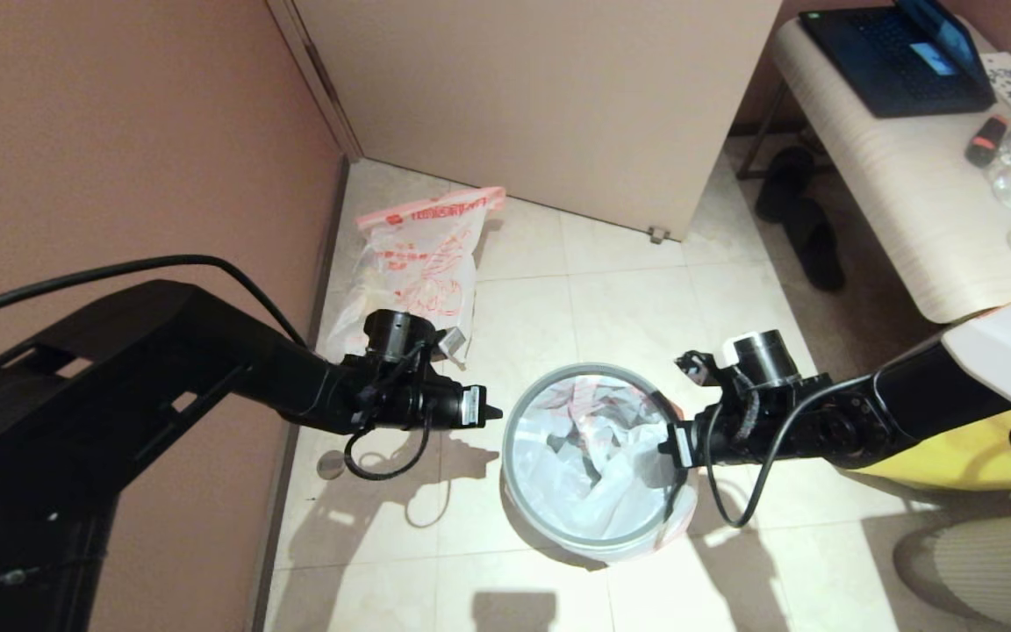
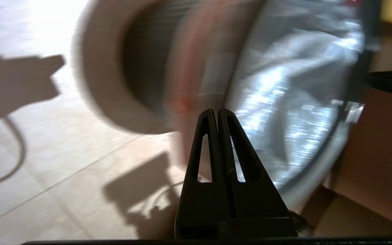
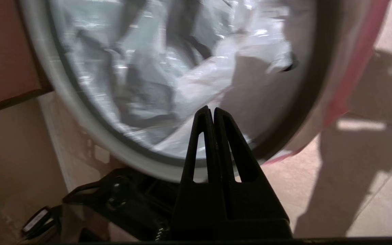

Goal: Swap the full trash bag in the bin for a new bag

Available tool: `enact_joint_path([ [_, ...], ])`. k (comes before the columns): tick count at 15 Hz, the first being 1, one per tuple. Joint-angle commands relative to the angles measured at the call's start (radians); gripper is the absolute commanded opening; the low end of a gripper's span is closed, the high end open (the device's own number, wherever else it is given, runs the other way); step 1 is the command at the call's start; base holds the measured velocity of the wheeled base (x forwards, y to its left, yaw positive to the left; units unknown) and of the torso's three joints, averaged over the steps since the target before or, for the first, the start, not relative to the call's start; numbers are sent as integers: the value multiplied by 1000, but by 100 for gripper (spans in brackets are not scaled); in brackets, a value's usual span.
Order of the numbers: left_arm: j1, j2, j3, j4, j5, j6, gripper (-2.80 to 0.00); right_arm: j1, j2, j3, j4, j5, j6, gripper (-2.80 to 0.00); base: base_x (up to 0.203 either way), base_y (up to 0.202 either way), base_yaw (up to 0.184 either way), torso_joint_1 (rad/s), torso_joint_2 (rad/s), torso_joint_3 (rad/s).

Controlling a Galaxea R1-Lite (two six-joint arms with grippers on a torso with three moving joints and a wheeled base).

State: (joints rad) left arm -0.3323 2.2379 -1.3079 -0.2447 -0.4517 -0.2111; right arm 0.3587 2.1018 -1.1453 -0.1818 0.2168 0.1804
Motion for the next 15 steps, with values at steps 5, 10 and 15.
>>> enact_joint_path([
  [5,-40,-468,296,-22,138,-6,-280,52,-507,74,142,-114,111,-280,0,0,0,0,0,0],
  [10,-166,-881,658,-35,389,-44,-280,37,-851,215,358,-401,128,-280,0,0,0,0,0,0],
  [15,-148,-1189,825,-27,677,-43,-280,-161,-1148,231,555,-503,128,-280,0,0,0,0,0,0],
])
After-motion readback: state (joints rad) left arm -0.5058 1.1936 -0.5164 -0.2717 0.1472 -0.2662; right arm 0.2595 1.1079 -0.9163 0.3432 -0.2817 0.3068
